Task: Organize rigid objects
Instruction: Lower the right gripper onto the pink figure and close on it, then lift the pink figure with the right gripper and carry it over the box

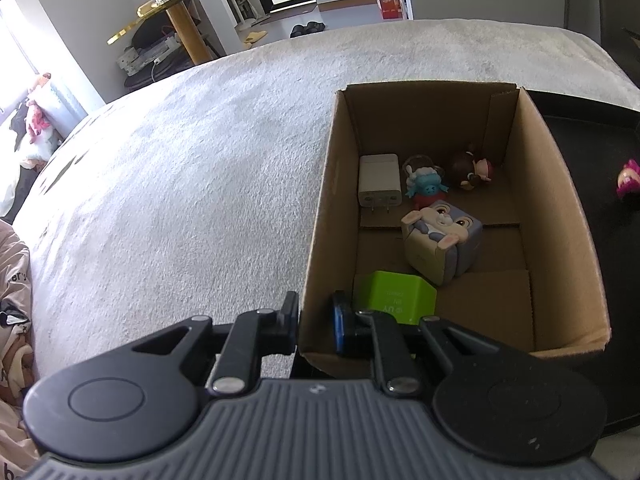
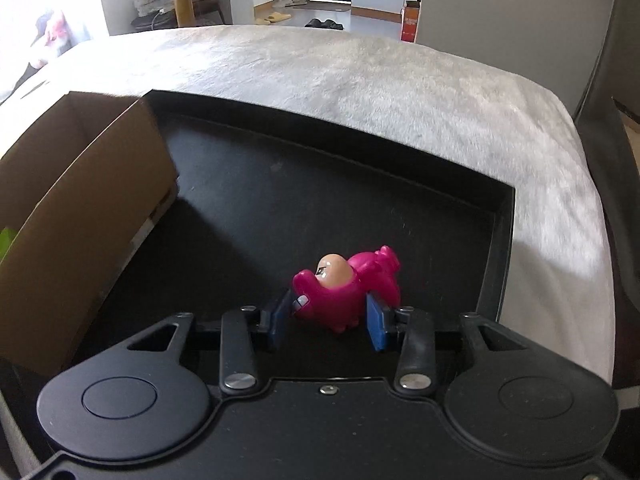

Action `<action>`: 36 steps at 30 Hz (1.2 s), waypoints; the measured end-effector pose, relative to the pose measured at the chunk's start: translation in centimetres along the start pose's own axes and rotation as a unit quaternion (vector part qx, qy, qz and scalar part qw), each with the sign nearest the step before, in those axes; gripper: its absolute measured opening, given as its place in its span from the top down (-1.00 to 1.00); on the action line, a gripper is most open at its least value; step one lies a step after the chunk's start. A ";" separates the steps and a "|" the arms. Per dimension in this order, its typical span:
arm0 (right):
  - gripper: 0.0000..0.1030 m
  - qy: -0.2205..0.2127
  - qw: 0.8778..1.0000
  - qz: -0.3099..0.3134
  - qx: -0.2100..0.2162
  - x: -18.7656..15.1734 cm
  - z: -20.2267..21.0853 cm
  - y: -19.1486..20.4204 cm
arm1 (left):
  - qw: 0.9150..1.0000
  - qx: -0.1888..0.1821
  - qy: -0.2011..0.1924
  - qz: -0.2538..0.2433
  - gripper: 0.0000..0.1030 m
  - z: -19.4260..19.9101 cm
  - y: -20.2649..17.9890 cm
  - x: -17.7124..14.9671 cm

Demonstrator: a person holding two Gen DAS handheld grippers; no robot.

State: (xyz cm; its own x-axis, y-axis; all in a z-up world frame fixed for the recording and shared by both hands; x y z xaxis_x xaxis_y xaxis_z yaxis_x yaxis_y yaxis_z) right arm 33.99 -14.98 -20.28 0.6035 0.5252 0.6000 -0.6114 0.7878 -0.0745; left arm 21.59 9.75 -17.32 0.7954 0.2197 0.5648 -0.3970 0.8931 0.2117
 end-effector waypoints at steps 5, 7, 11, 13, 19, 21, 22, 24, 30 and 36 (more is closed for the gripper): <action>0.24 -0.001 1.000 0.000 0.006 -1.4 0.9 0.8 | 1.000 0.000 -0.001 -0.001 0.70 0.1 0.0 0.0; 0.24 -0.001 1.000 -0.003 0.010 -1.9 1.3 1.0 | 1.000 0.001 -0.003 -0.002 0.70 0.2 0.0 0.0; 0.24 -0.009 1.000 -0.021 0.019 -2.8 2.2 1.3 | 1.000 0.001 -0.003 -0.002 0.70 0.2 0.0 0.0; 0.24 -0.018 0.999 -0.033 0.029 -3.1 2.7 1.3 | 1.000 0.002 -0.003 -0.003 0.70 0.2 -0.1 0.0; 0.25 -0.037 0.997 -0.044 0.042 -3.7 4.4 1.8 | 1.000 0.003 -0.004 -0.003 0.70 0.2 -0.1 0.0; 0.26 -0.043 0.997 -0.051 0.048 -3.8 4.9 1.9 | 1.000 0.003 -0.004 -0.003 0.70 0.3 -0.1 -0.1; 0.26 -0.045 0.996 -0.054 0.050 -3.7 5.0 1.9 | 1.000 0.003 -0.004 -0.003 0.70 0.2 -0.1 -0.1; 0.26 -0.050 0.996 -0.054 0.055 -3.7 5.5 2.3 | 1.000 0.003 -0.003 -0.002 0.70 0.3 -0.1 -0.1; 0.26 -0.059 0.996 -0.039 0.059 -3.5 6.8 3.4 | 1.000 0.002 -0.004 -0.002 0.70 0.3 0.0 -0.1; 0.26 -0.070 0.996 -0.016 0.062 -2.3 7.7 4.8 | 1.000 0.002 -0.004 -0.001 0.70 0.3 0.0 -0.1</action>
State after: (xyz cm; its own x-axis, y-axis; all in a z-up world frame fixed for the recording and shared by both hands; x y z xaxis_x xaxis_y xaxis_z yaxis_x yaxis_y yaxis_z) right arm 25.75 -14.92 -15.91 0.5521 0.4441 0.7056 -0.6565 0.7533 0.0395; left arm 21.42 9.64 -17.14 0.7928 0.2153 0.5702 -0.3973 0.8920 0.2155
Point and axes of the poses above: each gripper's, at about its wrist camera, not at the fingertips, and z roughly against the way its jaws point, y to its left, x to its top, the point moved 4 cm from there along -z, roughly the way its jaws point, and after that the axes turned 7 degrees about z, right-handed, at the moved point
